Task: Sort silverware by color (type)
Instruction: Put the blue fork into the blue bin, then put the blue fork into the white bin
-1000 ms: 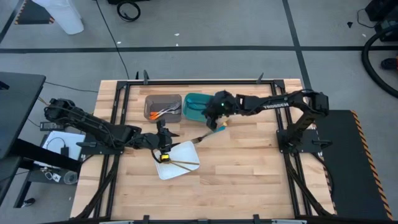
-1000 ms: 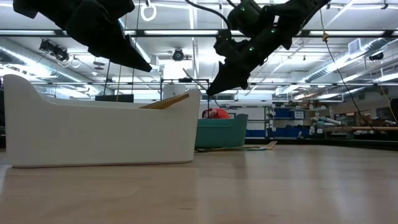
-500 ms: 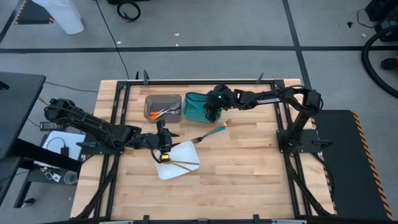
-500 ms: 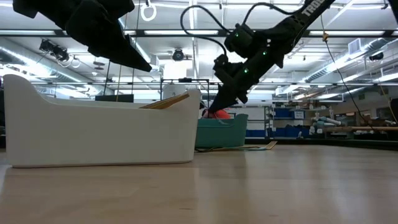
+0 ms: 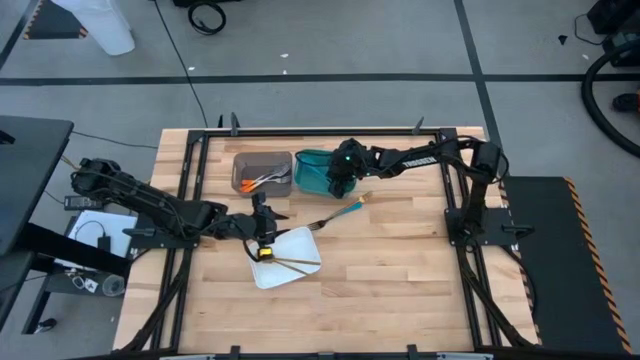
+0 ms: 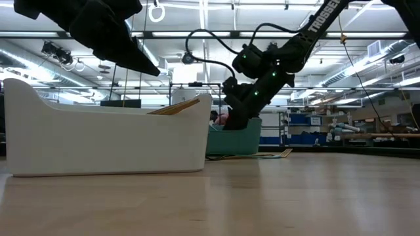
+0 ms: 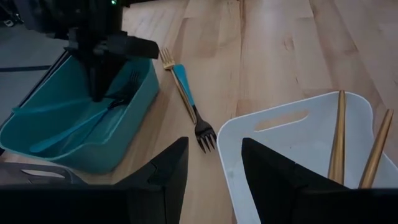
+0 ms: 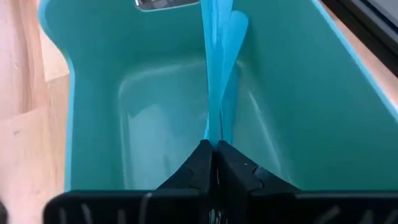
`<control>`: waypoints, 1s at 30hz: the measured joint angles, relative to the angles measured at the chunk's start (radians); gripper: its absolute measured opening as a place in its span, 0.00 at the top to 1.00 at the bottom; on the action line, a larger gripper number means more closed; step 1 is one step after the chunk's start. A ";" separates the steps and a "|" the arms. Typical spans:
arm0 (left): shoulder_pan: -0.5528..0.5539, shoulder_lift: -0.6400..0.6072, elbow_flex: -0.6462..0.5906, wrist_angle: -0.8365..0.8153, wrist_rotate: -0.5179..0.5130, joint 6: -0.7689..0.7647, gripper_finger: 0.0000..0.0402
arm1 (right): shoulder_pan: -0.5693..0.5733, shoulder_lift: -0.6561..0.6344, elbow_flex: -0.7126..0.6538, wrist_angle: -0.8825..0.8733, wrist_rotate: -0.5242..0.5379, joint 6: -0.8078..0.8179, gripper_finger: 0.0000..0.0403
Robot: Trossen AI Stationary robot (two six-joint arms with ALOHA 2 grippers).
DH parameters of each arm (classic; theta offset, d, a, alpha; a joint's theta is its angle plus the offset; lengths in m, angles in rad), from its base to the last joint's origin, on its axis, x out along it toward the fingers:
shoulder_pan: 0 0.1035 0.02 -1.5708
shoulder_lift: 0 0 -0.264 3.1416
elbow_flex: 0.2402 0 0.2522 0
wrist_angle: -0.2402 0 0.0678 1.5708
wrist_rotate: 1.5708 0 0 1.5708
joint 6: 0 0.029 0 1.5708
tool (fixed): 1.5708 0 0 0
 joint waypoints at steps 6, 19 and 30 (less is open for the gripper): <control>0.000 0.000 0.000 0.001 0.000 0.001 0.60 | -0.001 -0.008 0.000 -0.001 -0.005 0.011 0.82; -0.005 0.000 0.000 -0.011 0.000 -0.004 0.60 | 0.057 -0.129 0.000 -0.086 -0.068 -0.032 0.70; -0.006 0.000 0.000 -0.015 0.000 0.002 0.60 | 0.199 -0.133 0.000 -0.173 -0.143 -0.207 0.72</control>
